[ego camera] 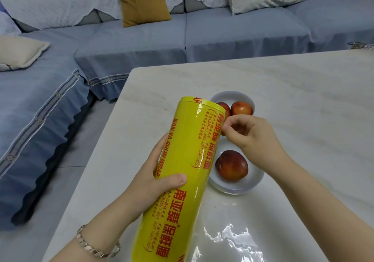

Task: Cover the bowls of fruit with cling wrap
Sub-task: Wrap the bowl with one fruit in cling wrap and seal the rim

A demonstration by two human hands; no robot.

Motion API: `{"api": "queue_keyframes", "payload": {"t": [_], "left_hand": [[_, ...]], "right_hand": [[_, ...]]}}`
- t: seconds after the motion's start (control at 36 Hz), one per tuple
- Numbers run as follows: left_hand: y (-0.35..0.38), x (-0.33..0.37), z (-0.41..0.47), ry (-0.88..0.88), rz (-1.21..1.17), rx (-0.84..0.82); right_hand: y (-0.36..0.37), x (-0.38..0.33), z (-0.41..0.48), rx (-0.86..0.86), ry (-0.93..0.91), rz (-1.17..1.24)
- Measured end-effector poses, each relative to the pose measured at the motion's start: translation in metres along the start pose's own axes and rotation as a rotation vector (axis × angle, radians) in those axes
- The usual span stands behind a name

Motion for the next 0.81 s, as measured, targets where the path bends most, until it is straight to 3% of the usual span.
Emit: {"api": "queue_keyframes", "payload": {"t": [0.17,0.31,0.47,0.61,0.81], "left_hand": [[0.0,-0.001,0.0,0.008,-0.001,0.118],[-0.001,0.003,-0.001,0.039,0.078,0.17],[-0.006,0.007,-0.004,0.064,0.155,0.203],[-0.007,0.013,-0.008,0.071,0.295,0.26],[-0.006,0.024,-0.005,0.071,0.274,0.341]], "right_hand": [[0.002,0.003,-0.008,0.115,0.053,0.086],[0.011,0.0,-0.006,0.047,0.413,0.453],[0.014,0.003,-0.007,-0.171,0.645,0.436],[0.003,0.001,-0.012,-0.395,0.434,0.069],[0.006,0.002,-0.018,-0.34,0.202,0.161]]}}
Point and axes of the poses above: each hand's wrist, its own z-axis towards the middle knuckle, its own y-axis out of the palm, x = y × z, the point moved 2 cm from there along z, towards the middle knuckle, and after that the axes turned 10 degrees about x, right-handed, at the moved point
